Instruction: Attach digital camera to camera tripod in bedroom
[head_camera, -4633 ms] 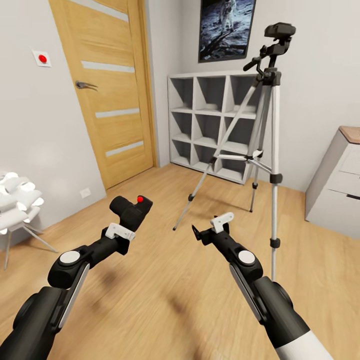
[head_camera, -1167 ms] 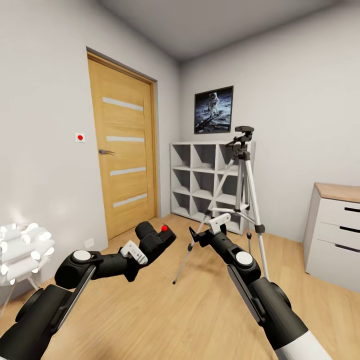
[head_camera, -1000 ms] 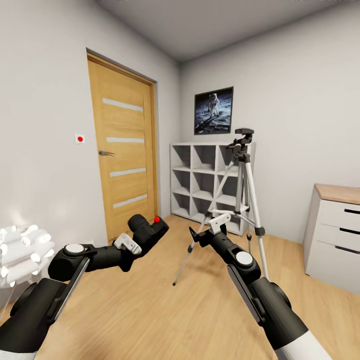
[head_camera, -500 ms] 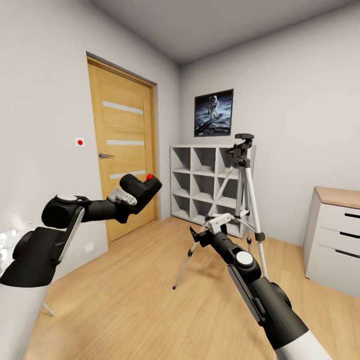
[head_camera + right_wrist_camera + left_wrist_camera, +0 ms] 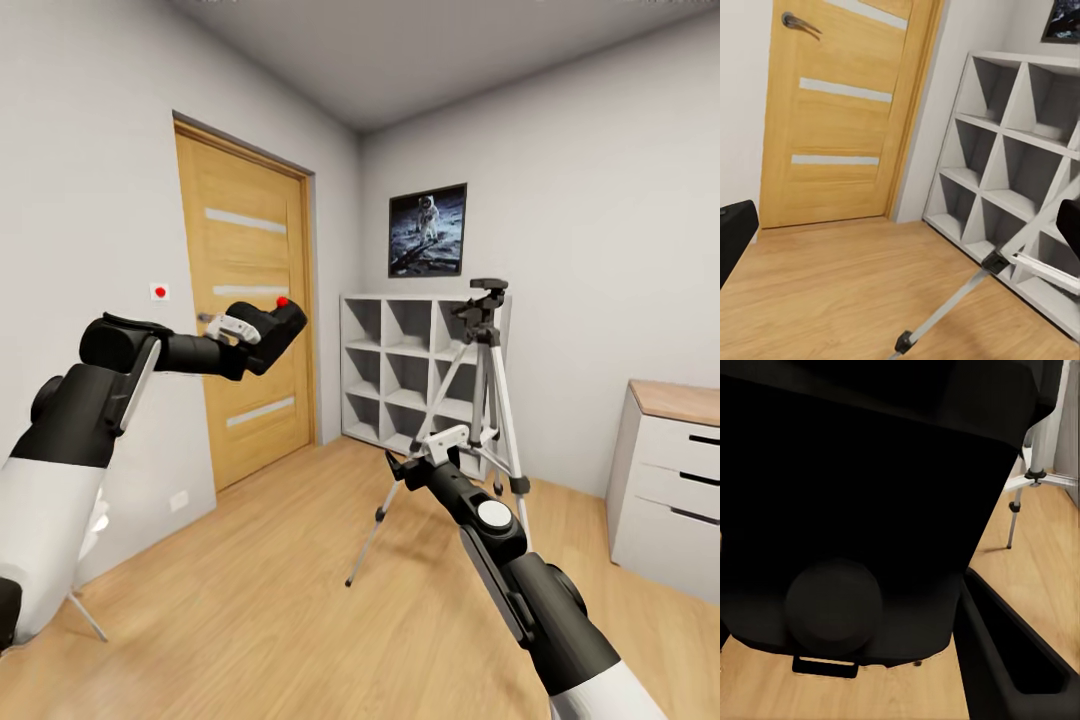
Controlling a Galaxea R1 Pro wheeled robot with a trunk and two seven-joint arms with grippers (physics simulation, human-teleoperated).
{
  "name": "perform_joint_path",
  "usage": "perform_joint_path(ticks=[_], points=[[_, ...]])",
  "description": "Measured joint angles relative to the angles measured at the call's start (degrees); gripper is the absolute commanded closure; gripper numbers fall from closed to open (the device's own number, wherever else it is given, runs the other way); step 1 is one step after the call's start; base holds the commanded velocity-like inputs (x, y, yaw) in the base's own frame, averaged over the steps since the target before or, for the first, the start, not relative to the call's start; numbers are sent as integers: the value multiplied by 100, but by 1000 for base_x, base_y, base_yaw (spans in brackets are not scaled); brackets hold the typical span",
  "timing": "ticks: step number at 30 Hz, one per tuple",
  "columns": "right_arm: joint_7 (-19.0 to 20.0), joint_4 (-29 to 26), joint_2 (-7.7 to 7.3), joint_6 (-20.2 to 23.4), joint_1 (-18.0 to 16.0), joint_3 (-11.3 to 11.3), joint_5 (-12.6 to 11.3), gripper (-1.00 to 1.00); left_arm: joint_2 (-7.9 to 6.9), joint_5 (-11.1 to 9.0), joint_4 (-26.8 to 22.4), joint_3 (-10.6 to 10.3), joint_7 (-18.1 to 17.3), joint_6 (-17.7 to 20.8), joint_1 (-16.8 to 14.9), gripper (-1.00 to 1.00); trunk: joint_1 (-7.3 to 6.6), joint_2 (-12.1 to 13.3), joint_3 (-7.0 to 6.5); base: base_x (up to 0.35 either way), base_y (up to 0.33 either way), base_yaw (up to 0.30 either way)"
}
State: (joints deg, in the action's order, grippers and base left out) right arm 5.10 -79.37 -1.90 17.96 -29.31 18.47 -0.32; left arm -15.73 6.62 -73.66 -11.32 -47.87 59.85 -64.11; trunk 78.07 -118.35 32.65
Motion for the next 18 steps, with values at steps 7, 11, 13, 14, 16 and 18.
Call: perform_joint_path(ticks=[7,11,13,14,16,18], points=[[0,0,0,0,0,-5,0,-100,-9,-29,141,-159,-419,-2,-448,100,-154,281,-126,0,0,0],[0,3,0,-1,0,-5,0,-100,-37,-59,162,-531,-1520,-14,-512,100,-241,442,-197,0,0,0],[0,33,0,-2,0,-5,0,-100,-43,-47,156,-823,-1874,-18,-518,100,-285,522,-233,0,0,0],[0,46,0,-1,0,-5,0,-100,-46,-18,150,-933,-1953,-21,-520,100,-307,562,-251,0,0,0],[0,71,0,0,0,-5,0,-100,-53,-36,86,-1222,-2106,-22,-522,100,-351,642,-287,0,0,0],[0,83,0,0,0,-5,0,-100,-91,-27,-47,-1478,-2188,-24,-524,100,-395,722,-323,0,0,0]])
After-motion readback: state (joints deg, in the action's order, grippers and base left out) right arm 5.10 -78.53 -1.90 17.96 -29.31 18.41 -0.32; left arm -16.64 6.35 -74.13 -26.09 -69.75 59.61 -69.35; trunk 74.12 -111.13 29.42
